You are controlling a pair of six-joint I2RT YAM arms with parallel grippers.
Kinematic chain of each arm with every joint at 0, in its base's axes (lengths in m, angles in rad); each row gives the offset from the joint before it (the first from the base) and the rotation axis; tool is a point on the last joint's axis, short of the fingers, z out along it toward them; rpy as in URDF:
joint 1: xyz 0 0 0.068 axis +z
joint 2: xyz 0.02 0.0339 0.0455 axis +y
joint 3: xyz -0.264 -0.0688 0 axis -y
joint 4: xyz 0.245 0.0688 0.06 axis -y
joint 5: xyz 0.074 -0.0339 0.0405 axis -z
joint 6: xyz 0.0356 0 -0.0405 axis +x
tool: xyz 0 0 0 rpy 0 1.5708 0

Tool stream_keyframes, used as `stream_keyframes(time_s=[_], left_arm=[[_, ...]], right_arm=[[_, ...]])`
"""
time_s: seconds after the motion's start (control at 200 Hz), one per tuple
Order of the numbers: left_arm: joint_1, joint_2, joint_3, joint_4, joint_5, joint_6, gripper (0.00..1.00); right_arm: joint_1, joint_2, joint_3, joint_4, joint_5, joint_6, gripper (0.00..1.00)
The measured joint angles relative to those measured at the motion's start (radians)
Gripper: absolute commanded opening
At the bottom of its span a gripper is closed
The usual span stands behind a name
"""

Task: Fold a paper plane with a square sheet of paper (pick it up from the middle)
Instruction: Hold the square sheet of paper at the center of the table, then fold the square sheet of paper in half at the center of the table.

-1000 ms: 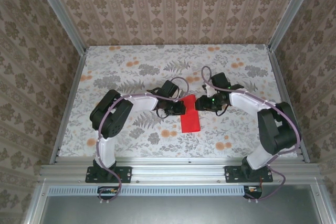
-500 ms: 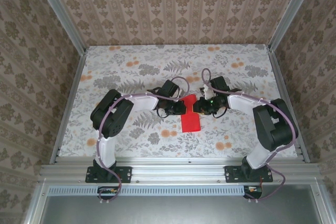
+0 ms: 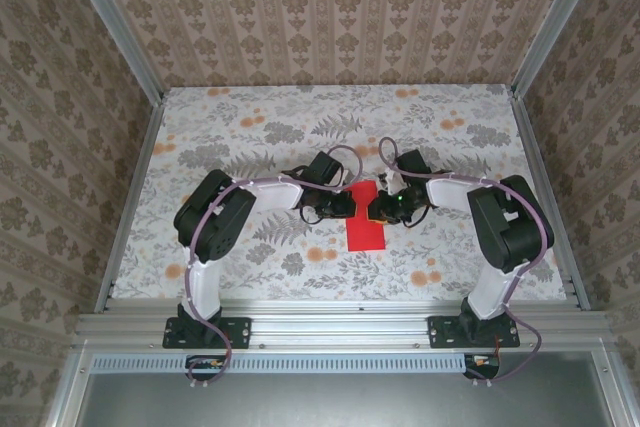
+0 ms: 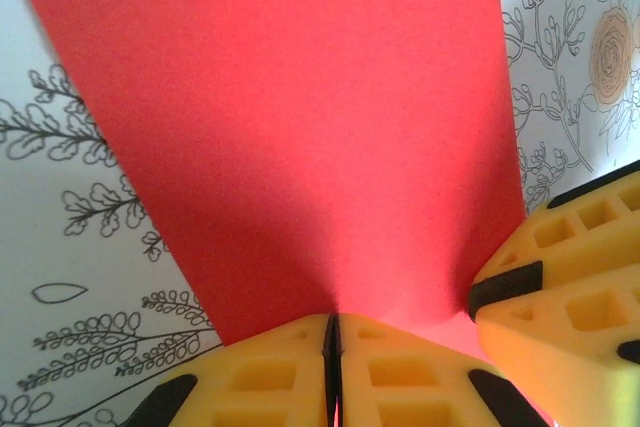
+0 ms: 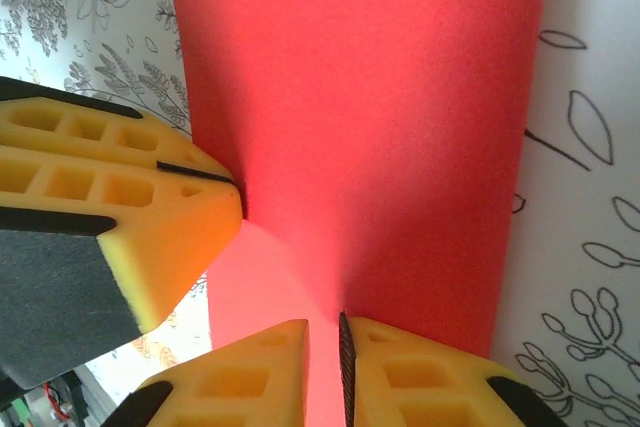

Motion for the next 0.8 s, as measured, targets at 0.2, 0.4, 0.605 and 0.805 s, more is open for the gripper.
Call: stream_keyframes(time_s=[0.2,0.4,0.605,0.805], left_arm=[[0.000,0.006,0.008,-0.001,0.000,0.005,0.11],[0.000,0.011,0.014,-0.001,0.001,0.008,0.11],[-0.001,0.014,0.019,-0.005,0.001,0.016,0.11],[-0.001,0.016,0.021,-0.005,0.001,0.023,0.11]], right_arm=[[-0.010,0.013,0.000,-0.003,0.014,-0.027,0.19],[-0.016,0.012,-0.001,-0.003,0.013,-0.036,0.19],[-0.019,-0.032,-0.002,0.002,0.009,-0.011,0.19],[-0.019,-0.029,0.025,0.013,0.005,0.001,0.19]])
